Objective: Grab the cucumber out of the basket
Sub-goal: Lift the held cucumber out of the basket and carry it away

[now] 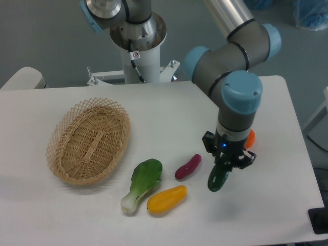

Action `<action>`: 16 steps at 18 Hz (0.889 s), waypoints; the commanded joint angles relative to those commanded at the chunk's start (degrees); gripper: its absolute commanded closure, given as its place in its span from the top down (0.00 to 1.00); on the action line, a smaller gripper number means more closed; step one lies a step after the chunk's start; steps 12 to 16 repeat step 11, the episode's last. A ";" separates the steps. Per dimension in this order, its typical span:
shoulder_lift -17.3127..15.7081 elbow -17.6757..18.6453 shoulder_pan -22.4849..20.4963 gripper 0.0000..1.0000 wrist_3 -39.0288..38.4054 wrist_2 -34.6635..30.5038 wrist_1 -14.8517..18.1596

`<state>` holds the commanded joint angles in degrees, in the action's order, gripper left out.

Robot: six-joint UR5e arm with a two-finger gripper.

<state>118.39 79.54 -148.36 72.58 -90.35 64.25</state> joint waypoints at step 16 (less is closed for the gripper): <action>0.00 0.53 -0.97 0.02 3.35 -0.70 0.53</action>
